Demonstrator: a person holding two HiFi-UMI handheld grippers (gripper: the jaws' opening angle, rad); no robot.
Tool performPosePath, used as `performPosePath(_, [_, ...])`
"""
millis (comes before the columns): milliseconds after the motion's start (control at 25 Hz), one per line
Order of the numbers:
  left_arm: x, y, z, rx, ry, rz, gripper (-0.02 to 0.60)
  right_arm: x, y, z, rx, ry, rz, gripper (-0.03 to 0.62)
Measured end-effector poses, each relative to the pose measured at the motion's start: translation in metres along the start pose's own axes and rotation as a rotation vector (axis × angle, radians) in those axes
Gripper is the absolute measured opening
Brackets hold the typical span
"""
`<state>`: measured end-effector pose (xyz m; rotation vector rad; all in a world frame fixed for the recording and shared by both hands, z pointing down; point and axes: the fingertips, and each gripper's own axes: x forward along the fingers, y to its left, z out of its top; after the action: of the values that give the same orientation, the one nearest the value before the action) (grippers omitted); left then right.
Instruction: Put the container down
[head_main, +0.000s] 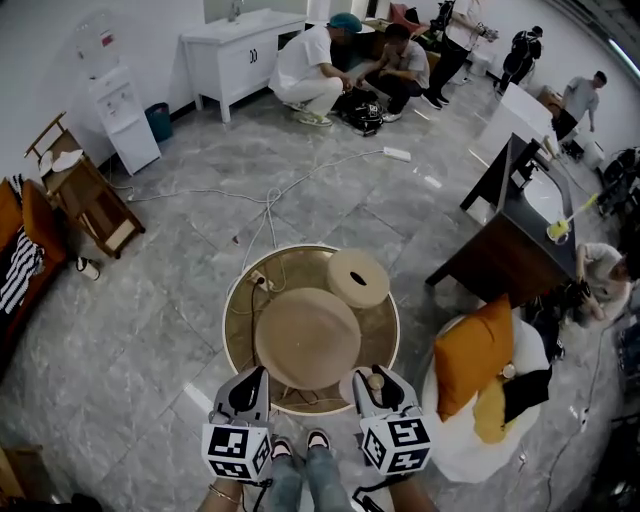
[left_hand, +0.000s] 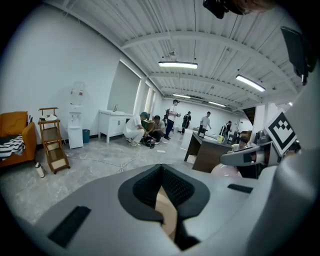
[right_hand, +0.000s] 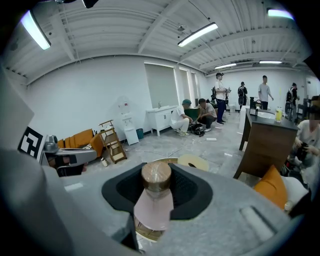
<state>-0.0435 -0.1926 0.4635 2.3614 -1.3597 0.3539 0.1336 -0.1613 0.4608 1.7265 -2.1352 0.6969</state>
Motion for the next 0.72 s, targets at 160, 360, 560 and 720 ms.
performPosePath(160, [0.016,0.011,-0.036,-0.009,0.026,0.015,-0.004,0.018,-0.007,-0.033,0.034,0.032,-0.008,0.133])
performPosePath(360, [0.037,0.028,-0.093,-0.029,0.082,0.028,-0.004,0.042,-0.011,-0.082,0.082,0.072,-0.017,0.133])
performPosePath(560, [0.058,0.034,-0.13,-0.06,0.1,0.011,-0.003,0.07,-0.024,-0.126,0.087,0.103,-0.027,0.133])
performPosePath(720, [0.073,0.041,-0.153,-0.026,0.108,0.012,-0.003,0.09,-0.034,-0.15,0.073,0.097,-0.039,0.133])
